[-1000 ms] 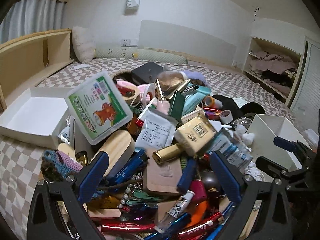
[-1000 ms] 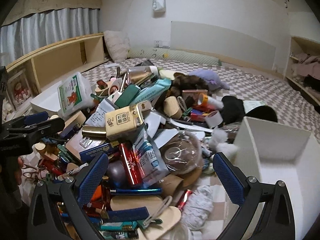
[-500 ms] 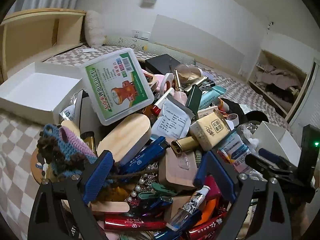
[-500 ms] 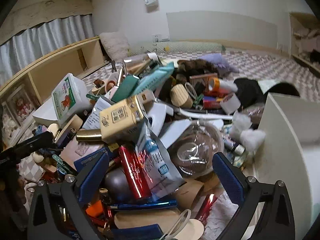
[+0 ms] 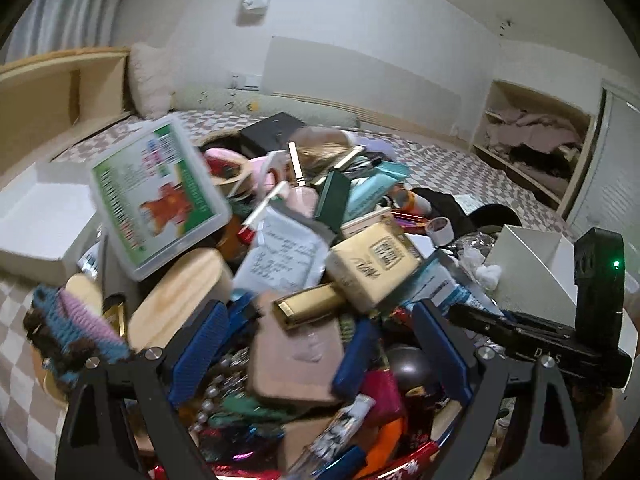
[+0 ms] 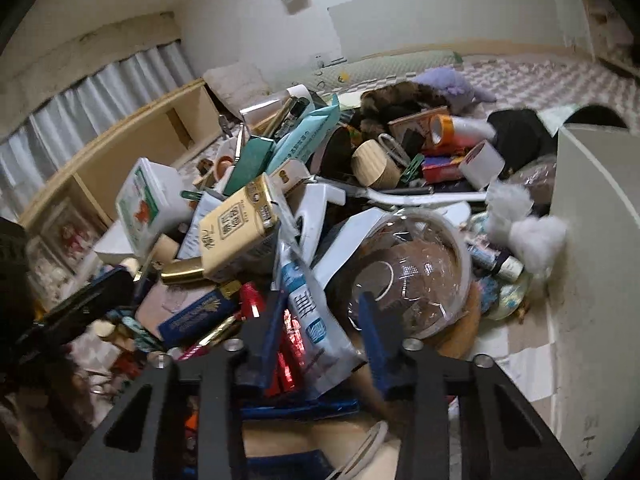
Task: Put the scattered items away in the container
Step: 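Grasp the white-and-blue tube packet with the right tool while the left tool lowers toward the yellow tissue packet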
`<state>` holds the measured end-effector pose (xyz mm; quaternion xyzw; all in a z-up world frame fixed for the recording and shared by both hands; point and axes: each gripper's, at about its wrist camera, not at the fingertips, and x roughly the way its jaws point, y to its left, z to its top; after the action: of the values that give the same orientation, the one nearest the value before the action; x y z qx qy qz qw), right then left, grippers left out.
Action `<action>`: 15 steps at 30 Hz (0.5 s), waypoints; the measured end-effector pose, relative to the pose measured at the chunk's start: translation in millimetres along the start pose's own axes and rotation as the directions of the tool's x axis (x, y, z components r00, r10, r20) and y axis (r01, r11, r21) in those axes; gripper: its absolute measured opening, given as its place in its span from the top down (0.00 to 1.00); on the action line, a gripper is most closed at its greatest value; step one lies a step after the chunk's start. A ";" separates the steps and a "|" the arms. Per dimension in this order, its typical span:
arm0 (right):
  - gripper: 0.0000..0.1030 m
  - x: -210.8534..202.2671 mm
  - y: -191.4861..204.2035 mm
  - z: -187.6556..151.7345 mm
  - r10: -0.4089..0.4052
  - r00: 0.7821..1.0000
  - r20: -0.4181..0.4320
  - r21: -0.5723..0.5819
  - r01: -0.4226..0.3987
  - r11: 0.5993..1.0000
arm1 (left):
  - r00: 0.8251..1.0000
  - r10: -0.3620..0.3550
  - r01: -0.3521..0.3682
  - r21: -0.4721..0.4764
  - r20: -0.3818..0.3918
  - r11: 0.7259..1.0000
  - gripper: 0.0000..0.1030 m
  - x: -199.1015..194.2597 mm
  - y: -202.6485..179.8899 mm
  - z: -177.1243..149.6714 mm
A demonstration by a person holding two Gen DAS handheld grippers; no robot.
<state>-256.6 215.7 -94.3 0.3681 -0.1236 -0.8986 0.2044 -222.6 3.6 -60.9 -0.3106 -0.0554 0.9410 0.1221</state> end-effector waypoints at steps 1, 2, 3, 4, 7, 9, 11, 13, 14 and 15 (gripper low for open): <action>0.69 -0.6 1.0 -1.5 0.005 1.000 -0.002 0.000 -0.005 1.000 | 1.000 0.000 0.000 0.015 -0.005 1.000 0.09 2.9 -3.8 1.3; 0.70 -1.3 2.0 -3.0 0.010 1.000 -0.004 -0.001 -0.010 1.000 | 1.000 -0.001 0.001 0.029 -0.010 1.000 0.09 5.9 -7.6 2.5; 0.70 -2.5 4.6 -4.4 0.014 1.000 -0.004 -0.008 -0.014 1.000 | 1.000 0.002 -0.001 0.042 -0.018 0.999 0.09 9.6 -10.8 3.7; 0.72 -4.4 6.8 -5.5 0.022 1.000 -0.001 -0.012 -0.022 1.000 | 1.000 0.007 -0.005 0.054 -0.026 0.999 0.09 13.3 -13.9 4.4; 0.72 -9.5 13.0 -8.2 0.049 0.999 0.008 -0.021 -0.049 0.999 | 0.999 0.018 -0.013 0.087 -0.047 0.996 0.09 24.0 -21.7 6.0; 0.74 -12.2 16.6 -9.1 0.070 0.997 0.014 -0.028 -0.070 0.997 | 0.998 0.030 -0.023 0.108 -0.059 0.994 0.09 31.5 -26.1 7.1; 0.81 -9.7 18.3 -9.1 0.079 0.997 0.007 -0.036 -0.079 0.996 | 0.994 0.074 -0.063 0.131 -0.076 0.989 0.09 40.5 -29.6 8.9; 0.87 -4.4 16.3 -8.3 0.064 0.998 -0.005 -0.037 -0.064 0.997 | 0.992 0.094 -0.081 0.145 -0.083 0.986 0.10 48.0 -30.8 11.4; 0.88 -1.0 14.6 -8.0 0.051 0.999 -0.010 -0.036 -0.051 0.998 | 0.991 0.097 -0.084 0.151 -0.087 0.985 0.11 51.1 -31.3 12.5; 0.88 0.9 12.9 -7.6 0.051 0.999 -0.013 -0.030 -0.052 0.998 | 0.991 0.101 -0.086 0.157 -0.091 0.984 0.11 54.1 -31.8 13.6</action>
<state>-248.3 203.3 -95.3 0.3670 -0.1182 -0.8925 0.2338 -266.6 48.1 -75.2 -0.3485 0.0378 0.9308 0.1036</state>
